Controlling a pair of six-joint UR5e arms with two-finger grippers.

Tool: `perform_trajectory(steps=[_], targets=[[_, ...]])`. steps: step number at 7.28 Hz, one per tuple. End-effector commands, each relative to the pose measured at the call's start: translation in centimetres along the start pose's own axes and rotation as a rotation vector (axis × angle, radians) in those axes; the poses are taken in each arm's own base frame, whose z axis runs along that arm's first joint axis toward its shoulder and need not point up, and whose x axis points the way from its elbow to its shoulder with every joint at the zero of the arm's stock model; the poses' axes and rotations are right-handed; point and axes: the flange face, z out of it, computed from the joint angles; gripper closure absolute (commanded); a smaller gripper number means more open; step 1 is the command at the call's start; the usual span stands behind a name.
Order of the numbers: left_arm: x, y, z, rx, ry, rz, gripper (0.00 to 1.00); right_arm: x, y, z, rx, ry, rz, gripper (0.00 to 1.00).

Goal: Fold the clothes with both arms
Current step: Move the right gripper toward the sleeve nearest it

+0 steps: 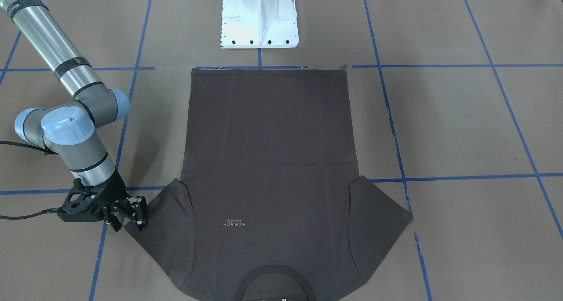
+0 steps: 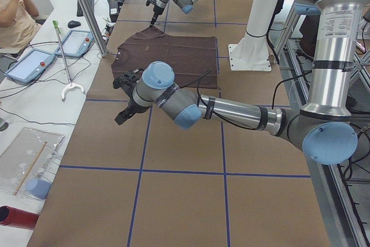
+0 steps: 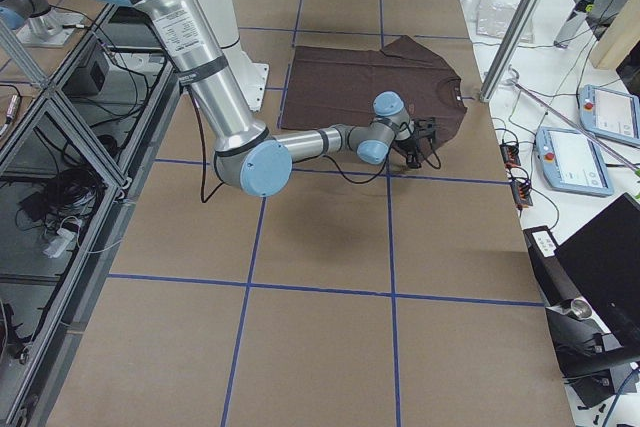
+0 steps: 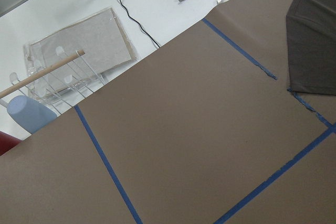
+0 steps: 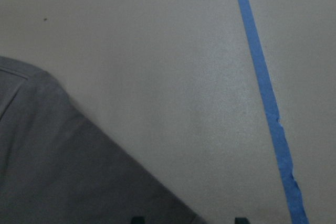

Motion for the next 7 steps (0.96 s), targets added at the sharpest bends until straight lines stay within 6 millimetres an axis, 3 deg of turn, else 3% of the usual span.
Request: perform_trajectory(steps=[1,2,4,5,7], targets=[[0.0,0.0,0.0,0.000,0.000,0.000,0.00,0.0,0.1,0.1,0.000,0.002,0.000,0.52],[0.0,0.0,0.0,0.000,0.000,0.000,0.00,0.0,0.1,0.1,0.000,0.002,0.000,1.00],[0.0,0.0,0.0,0.000,0.000,0.001,0.00,-0.3,-0.1,0.0,0.001,0.004,-0.008,1.00],[0.0,0.0,0.0,0.000,0.000,0.001,0.00,-1.5,-0.5,-0.4,0.005,-0.009,-0.008,1.00],[0.0,0.0,0.0,0.000,0.000,0.001,0.00,-7.7,-3.0,-1.8,-0.010,0.028,0.012,1.00]])
